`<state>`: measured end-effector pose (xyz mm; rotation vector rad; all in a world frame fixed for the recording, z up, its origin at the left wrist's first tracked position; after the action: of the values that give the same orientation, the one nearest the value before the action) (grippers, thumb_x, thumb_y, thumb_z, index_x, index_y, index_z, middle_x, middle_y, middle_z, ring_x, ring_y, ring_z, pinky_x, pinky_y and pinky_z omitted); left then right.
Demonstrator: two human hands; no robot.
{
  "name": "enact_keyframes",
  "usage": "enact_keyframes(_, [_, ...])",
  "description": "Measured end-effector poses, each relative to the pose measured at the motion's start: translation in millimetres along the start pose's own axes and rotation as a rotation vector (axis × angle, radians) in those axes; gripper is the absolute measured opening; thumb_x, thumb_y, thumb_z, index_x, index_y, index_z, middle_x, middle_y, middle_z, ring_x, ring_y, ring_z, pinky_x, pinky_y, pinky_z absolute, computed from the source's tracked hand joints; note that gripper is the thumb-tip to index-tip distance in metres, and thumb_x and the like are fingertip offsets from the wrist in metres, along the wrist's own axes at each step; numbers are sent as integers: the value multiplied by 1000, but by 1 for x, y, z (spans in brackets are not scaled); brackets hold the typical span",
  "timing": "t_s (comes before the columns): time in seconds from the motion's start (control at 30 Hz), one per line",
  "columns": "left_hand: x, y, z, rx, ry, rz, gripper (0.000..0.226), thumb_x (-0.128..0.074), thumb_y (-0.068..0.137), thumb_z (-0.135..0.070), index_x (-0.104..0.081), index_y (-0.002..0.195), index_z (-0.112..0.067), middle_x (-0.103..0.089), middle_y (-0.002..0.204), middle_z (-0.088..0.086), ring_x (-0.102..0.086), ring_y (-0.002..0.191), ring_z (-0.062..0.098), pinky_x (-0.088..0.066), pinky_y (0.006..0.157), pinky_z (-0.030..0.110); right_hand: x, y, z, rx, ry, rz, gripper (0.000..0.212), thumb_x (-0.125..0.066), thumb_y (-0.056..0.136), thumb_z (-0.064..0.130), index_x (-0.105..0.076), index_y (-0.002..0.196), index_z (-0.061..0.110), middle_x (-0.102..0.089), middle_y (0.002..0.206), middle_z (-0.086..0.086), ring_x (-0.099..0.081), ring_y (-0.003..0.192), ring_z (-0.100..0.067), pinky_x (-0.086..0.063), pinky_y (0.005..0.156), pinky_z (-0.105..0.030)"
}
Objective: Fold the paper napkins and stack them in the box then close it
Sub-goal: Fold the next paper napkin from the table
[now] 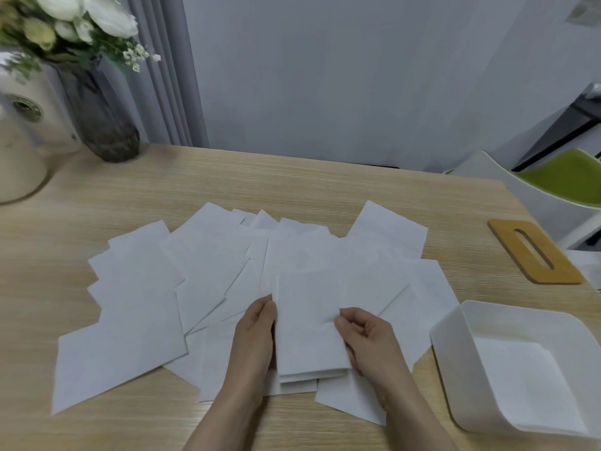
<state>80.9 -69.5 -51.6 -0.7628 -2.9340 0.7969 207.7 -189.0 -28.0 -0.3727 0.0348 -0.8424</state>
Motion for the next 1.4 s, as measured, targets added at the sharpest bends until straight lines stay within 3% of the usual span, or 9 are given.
enact_keyframes(0.47, [-1, 1, -1, -6, 9, 22, 22, -50, 98, -20, -69, 99, -30, -76, 87, -10, -71, 74, 6, -50, 64, 28, 0, 3, 4, 17, -28, 52, 16, -54, 95, 7, -67, 86, 3, -52, 48, 8, -36, 37, 1, -29, 39, -11])
enact_keyframes(0.73, [-2, 0, -2, -24, 27, 73, 21, -52, 97, -12, -66, 106, -25, -77, 90, -8, -73, 80, 11, -54, 68, 29, -3, 3, 2, 3, -57, 74, 16, -54, 95, 6, -67, 87, 6, -60, 51, 13, -49, 41, 4, -34, 42, -7])
enact_keyframes(0.9, [-3, -3, -5, -41, 43, 86, 24, -52, 96, -6, -63, 105, -25, -76, 85, -10, -73, 75, 9, -54, 59, 23, 1, 2, 2, 38, -159, -15, 10, -60, 92, 14, -70, 89, 16, -70, 73, 5, -65, 74, -9, -49, 71, -23])
enact_keyframes(1.07, [-1, -4, -10, -70, -17, 62, 23, -50, 96, -4, -66, 104, -18, -77, 89, -5, -73, 79, 12, -54, 65, 27, 9, -8, 15, 185, -285, -187, 23, -61, 90, 28, -58, 112, 36, -61, 85, 20, -53, 66, 0, -42, 64, -12])
enact_keyframes(1.23, [-9, -9, -11, -33, -121, 115, 24, -49, 97, -4, -68, 103, -16, -77, 93, 3, -74, 81, 16, -55, 65, 28, -4, -10, 17, 159, -207, -79, 37, -55, 94, 30, -44, 128, 38, -62, 97, 23, -56, 85, 17, -41, 71, -1])
enact_keyframes(1.33, [-15, -12, -10, -35, -111, 141, 24, -48, 98, -6, -67, 105, -17, -77, 96, 3, -73, 85, 17, -55, 72, 33, -12, -13, 15, 158, -197, -8, 39, -45, 99, 25, -44, 138, 35, -59, 125, 23, -53, 110, 13, -45, 94, -14])
enact_keyframes(1.4, [-19, -15, -9, -48, -94, 163, 23, -50, 98, -8, -66, 110, -18, -76, 100, 2, -73, 90, 18, -56, 77, 35, -15, -14, 13, 151, -214, 6, 46, -41, 101, 27, -34, 145, 36, -49, 129, 32, -48, 110, 20, -42, 92, -8])
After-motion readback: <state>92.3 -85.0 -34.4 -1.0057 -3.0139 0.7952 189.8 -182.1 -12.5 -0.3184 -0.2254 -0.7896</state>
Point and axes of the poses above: each hand's wrist, its own y-axis towards the middle knuckle, its own x-axis out of the back of the hand, z = x × y, the point moved 6 cm from there along y, towards the middle knuckle
